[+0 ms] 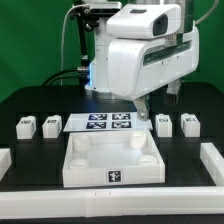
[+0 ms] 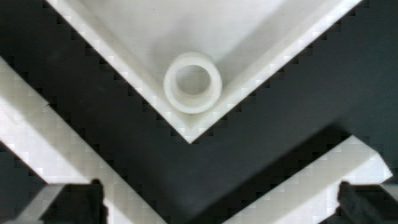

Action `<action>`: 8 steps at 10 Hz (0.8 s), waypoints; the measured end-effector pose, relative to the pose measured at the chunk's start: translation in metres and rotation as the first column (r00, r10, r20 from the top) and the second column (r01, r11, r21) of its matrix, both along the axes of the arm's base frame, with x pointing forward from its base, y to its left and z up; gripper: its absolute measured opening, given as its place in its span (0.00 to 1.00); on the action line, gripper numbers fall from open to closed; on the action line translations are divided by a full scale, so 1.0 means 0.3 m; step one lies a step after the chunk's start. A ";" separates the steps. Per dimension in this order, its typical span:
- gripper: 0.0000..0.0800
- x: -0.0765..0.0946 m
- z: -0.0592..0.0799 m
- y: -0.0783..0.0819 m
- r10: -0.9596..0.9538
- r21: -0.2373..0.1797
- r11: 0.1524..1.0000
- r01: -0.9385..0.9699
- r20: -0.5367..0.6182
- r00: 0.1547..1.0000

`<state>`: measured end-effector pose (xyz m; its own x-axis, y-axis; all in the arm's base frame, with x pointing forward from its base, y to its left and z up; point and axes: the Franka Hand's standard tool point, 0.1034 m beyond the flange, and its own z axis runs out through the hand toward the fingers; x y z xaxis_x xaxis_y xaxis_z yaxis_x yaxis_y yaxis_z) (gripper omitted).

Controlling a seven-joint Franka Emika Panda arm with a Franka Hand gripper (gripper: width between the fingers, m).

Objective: Assemble one leg

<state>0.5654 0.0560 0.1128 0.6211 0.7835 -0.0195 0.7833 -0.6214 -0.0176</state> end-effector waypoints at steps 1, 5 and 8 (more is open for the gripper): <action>0.81 0.000 0.000 0.000 0.000 0.000 1.000 0.000 0.000 1.000; 0.81 -0.001 -0.001 0.000 0.000 0.000 1.000 0.000 -0.001 1.000; 0.81 -0.001 -0.003 -0.001 0.022 0.001 1.000 -0.022 -0.002 1.000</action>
Offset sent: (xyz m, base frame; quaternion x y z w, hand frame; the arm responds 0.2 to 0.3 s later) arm 0.0000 0.0000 0.0000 0.0000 0.0000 0.0000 1.0000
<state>0.5650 0.0558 0.1119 0.6035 0.7971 -0.0202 0.7969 -0.6038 -0.0192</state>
